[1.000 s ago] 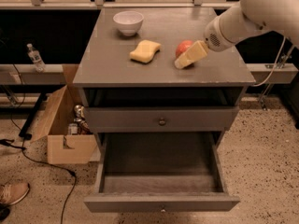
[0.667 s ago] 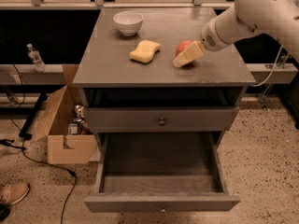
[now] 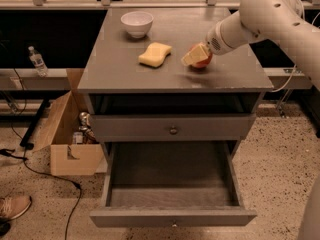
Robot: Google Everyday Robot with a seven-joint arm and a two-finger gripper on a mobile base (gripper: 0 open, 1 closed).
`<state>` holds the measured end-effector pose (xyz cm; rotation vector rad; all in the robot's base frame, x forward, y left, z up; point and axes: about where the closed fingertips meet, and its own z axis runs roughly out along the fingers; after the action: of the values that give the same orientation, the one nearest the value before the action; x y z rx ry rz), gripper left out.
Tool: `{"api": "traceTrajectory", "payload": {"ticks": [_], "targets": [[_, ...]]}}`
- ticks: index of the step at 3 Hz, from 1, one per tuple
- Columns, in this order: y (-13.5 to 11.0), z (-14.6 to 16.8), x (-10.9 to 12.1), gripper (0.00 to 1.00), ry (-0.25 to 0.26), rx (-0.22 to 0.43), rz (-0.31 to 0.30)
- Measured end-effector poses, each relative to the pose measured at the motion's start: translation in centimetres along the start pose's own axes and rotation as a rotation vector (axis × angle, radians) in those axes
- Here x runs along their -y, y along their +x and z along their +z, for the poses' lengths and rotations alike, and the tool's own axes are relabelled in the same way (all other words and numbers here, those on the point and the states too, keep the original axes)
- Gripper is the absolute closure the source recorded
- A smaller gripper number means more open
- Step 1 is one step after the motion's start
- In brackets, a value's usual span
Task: Place apple into middle drawer
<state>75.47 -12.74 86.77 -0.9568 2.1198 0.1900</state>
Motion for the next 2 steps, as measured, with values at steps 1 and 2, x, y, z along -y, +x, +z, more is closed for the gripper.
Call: {"api": "traceTrajectory", "payload": {"ticks": [1,2], "targets": [[0.0,0.7,-0.5,0.49,-0.018,0.017,0.012],[-0.1,-0.6,-0.2,0.72,-0.017,0.061,0.027]]}}
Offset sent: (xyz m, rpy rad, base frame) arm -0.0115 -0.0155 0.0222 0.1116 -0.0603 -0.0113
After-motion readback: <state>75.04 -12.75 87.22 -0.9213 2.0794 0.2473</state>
